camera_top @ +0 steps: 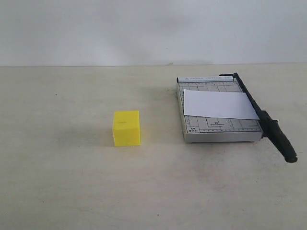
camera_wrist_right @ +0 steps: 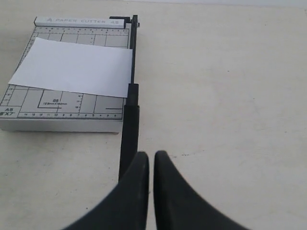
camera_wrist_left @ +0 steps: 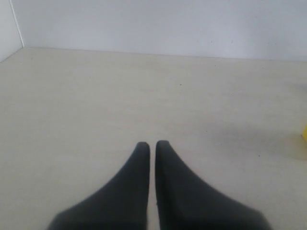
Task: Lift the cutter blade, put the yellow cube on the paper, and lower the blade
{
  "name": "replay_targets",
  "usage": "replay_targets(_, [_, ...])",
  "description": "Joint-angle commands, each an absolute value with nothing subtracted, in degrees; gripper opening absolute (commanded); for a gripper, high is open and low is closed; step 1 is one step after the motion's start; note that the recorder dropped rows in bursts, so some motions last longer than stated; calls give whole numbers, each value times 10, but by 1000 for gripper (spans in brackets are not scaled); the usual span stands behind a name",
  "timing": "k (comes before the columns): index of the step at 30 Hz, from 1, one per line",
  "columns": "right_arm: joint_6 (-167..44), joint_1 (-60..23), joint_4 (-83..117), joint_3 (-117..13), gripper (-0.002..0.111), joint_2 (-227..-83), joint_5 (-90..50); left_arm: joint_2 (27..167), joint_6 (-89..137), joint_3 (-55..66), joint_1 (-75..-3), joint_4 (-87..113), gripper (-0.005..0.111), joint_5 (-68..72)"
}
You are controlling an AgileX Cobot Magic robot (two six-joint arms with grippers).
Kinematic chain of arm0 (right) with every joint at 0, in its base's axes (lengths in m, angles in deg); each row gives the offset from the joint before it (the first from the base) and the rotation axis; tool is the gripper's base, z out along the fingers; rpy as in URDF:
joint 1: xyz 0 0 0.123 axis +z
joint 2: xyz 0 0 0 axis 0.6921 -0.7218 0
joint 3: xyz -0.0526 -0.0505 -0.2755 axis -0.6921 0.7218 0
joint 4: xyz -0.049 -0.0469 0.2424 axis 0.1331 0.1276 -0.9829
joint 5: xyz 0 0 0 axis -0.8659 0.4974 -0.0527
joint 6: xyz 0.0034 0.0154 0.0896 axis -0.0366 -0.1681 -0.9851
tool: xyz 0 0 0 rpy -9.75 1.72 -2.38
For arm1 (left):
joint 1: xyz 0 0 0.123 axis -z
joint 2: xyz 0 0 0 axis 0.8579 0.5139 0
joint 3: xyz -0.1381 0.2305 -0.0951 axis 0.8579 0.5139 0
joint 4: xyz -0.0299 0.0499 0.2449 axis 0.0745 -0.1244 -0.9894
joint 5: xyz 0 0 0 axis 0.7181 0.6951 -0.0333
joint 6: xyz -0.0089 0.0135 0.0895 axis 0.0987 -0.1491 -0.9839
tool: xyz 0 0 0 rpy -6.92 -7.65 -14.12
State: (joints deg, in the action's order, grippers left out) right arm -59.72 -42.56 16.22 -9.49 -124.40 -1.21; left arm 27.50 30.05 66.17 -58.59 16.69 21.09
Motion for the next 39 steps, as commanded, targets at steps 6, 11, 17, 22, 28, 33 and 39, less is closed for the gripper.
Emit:
replay_targets(6, [-613, -427, 166, -94, 4, -1242, 16, 273, 306, 661, -588, 173, 4, 209])
replay_targets(11, [-618, -427, 156, -94, 4, -1242, 24, 273, 306, 661, -588, 173, 4, 209])
replay_targets(17, [-625, -427, 155, -94, 4, -1242, 22, 273, 306, 661, -588, 173, 4, 209])
replay_targets(22, [-630, -427, 155, -94, 4, -1242, 21, 273, 306, 661, -588, 173, 4, 209])
replay_targets(28, [-633, -427, 155, -94, 4, -1242, 15, 273, 306, 661, -588, 173, 4, 209])
replay_targets(33, [-631, -427, 158, -94, 4, -1242, 14, 273, 306, 661, -588, 173, 4, 209])
replay_targets(39, [-659, -427, 160, -94, 4, -1242, 20, 273, 306, 661, -588, 173, 4, 209])
